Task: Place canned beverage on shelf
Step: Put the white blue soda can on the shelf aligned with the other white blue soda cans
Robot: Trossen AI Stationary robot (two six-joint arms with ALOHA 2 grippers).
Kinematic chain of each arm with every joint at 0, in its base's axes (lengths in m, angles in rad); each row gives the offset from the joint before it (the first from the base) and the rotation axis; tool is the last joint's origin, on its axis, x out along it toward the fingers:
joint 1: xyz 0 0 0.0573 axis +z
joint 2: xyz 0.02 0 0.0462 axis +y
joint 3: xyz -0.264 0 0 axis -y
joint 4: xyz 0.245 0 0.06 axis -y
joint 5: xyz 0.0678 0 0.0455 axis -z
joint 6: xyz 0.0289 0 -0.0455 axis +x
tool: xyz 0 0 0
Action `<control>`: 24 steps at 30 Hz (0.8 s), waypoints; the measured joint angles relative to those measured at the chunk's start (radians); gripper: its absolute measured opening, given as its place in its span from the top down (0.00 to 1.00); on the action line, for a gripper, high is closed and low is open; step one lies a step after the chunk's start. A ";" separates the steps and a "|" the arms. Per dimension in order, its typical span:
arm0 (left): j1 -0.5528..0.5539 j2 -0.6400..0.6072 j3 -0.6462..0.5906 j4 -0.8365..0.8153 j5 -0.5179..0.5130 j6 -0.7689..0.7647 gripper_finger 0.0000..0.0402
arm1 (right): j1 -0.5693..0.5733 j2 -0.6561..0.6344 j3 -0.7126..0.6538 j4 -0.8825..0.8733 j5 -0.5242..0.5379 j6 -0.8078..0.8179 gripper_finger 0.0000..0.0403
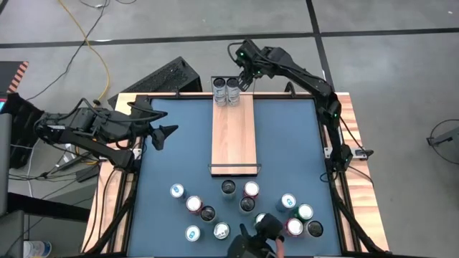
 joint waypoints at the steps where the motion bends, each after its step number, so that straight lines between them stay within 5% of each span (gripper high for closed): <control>1: 0.000 0.000 0.000 0.000 0.000 0.000 0.17 | 0.000 0.000 0.000 -0.005 -0.012 0.000 0.45; 8: 0.000 0.000 0.000 0.000 0.000 -0.001 0.17 | 0.028 -0.020 -0.002 -0.094 -0.044 -0.006 0.46; 14: 0.000 0.000 0.000 0.000 0.000 0.013 0.17 | 0.102 -0.163 0.002 -0.289 -0.265 0.021 0.46; 18: 0.000 0.000 0.000 0.000 0.019 0.019 0.17 | 0.228 -0.231 -0.001 -0.399 -0.374 0.066 0.46; 24: 0.000 0.000 0.000 0.000 0.069 0.060 0.17 | 0.493 -0.328 0.004 -0.378 -0.360 0.207 0.46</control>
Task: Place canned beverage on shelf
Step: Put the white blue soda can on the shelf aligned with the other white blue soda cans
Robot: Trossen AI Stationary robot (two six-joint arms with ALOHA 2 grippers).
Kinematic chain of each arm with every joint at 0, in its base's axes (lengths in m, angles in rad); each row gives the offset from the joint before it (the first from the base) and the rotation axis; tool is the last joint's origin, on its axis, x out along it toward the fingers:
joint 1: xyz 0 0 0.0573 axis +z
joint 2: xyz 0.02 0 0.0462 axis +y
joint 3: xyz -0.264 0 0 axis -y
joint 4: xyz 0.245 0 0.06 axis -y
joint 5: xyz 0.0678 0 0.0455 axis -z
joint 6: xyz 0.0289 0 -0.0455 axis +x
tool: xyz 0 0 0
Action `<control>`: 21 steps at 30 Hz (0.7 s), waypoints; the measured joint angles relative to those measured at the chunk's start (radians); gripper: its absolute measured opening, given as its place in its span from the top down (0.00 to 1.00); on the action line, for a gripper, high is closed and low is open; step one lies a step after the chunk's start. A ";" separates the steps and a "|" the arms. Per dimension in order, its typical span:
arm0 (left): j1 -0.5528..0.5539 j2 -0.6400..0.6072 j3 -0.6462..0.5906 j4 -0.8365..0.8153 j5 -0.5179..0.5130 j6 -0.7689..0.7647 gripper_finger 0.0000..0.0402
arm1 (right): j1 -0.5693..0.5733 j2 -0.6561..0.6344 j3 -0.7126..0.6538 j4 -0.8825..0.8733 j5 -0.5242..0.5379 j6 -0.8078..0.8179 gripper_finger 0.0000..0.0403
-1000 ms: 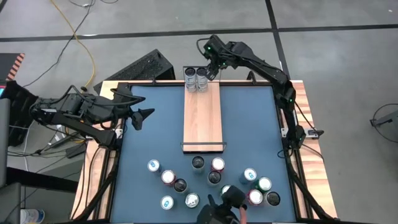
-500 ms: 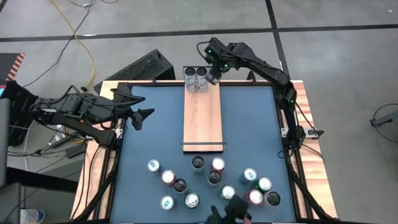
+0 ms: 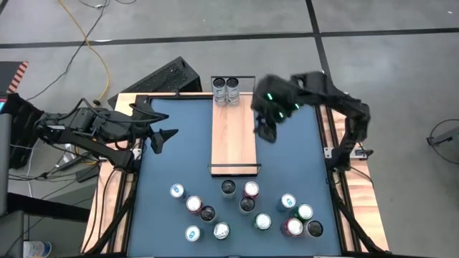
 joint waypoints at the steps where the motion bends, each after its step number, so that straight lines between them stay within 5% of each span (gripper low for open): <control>1: 0.000 0.000 0.000 0.000 0.007 0.008 0.17 | 0.043 -0.006 0.000 -0.003 0.018 0.017 0.46; 10: 0.000 0.000 0.000 0.001 0.144 0.050 0.17 | 0.349 0.041 -0.004 0.048 0.153 0.098 0.46; 21: -0.011 0.000 0.000 0.002 0.318 0.022 0.17 | 0.481 0.214 -0.004 0.078 0.236 0.144 0.41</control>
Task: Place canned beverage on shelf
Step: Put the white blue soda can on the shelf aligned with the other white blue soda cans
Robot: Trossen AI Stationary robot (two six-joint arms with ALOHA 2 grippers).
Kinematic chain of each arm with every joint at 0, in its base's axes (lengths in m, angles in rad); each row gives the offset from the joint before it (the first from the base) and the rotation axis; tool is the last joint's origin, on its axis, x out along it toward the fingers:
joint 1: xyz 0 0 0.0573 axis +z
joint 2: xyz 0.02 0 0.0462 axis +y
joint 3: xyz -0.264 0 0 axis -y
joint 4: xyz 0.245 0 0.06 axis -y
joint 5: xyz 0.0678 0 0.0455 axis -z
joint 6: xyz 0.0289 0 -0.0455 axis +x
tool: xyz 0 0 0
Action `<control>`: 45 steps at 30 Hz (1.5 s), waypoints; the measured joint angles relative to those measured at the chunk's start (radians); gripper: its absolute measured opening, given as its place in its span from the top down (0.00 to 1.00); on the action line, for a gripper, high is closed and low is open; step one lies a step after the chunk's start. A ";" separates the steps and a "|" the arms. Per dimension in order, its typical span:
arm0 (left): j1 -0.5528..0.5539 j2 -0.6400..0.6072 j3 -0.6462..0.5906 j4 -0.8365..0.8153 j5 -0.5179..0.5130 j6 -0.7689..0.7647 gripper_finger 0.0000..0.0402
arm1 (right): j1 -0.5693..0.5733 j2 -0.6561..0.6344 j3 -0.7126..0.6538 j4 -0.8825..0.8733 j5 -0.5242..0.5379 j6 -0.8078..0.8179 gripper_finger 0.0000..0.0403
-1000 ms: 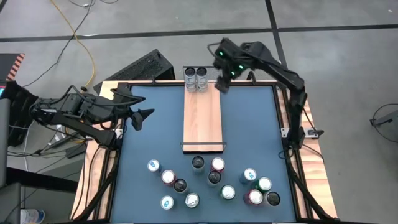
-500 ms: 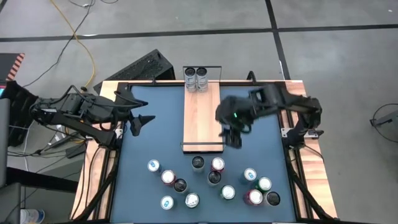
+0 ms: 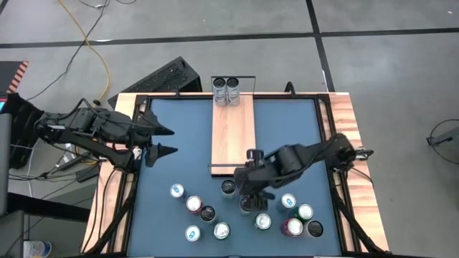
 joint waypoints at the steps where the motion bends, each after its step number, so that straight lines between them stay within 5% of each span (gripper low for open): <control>1: -0.006 0.000 0.000 0.000 -0.001 -0.002 0.17 | 0.001 0.007 -0.002 -0.002 -0.001 -0.002 0.39; 11: -0.022 0.001 0.000 0.002 -0.048 -0.086 0.17 | -0.006 0.017 0.001 0.042 -0.027 0.104 0.25; 16: -0.022 0.001 0.000 0.002 -0.065 -0.108 0.17 | -0.003 0.066 0.001 0.061 -0.030 0.269 0.24; 31: -0.023 0.063 0.000 0.002 -0.034 -0.198 0.17 | -0.012 0.113 0.000 0.111 0.030 0.291 0.25; 45: -0.023 -0.033 0.000 -0.041 0.098 -0.120 0.17 | -0.069 0.135 -0.002 0.145 0.021 0.797 0.25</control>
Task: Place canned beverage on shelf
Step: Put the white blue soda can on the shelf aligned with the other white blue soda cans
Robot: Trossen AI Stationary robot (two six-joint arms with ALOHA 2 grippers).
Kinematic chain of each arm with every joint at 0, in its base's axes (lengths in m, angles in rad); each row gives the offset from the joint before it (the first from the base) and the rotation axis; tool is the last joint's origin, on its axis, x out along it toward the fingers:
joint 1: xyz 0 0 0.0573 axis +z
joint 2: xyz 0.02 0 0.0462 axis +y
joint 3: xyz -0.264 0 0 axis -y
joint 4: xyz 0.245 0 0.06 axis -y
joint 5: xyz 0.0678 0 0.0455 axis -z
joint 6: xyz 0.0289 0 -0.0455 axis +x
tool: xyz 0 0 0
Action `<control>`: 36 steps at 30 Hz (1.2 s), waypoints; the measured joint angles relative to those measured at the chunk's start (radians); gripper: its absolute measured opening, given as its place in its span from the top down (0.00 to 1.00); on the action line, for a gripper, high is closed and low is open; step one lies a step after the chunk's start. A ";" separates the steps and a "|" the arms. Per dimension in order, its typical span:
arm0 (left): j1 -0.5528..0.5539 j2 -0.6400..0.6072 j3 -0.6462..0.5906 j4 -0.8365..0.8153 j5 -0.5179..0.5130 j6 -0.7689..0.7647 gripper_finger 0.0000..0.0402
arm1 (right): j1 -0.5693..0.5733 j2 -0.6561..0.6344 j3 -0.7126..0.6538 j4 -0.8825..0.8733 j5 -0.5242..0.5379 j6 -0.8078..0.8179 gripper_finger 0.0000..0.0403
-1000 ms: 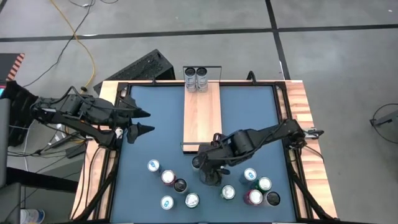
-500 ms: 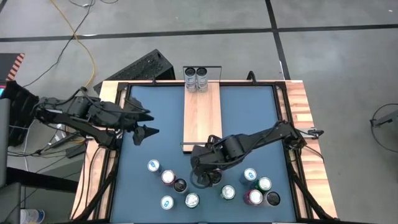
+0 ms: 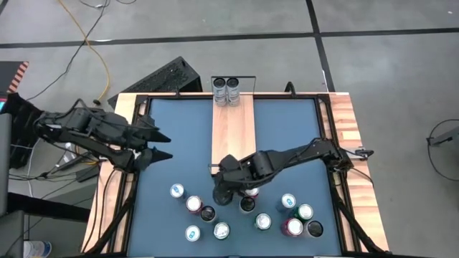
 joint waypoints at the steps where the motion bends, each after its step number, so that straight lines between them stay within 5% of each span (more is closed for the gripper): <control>1: 0.000 -0.012 0.000 -0.016 0.007 0.000 0.17 | -0.003 0.005 0.002 0.003 0.005 0.019 0.25; 16: 0.000 -0.161 0.000 -0.078 -0.036 -0.025 0.17 | 0.006 0.062 0.002 -0.013 0.009 0.128 0.25; 36: 0.000 -0.140 0.000 -0.077 -0.080 -0.022 0.17 | 0.015 0.110 0.002 -0.028 0.039 0.106 0.25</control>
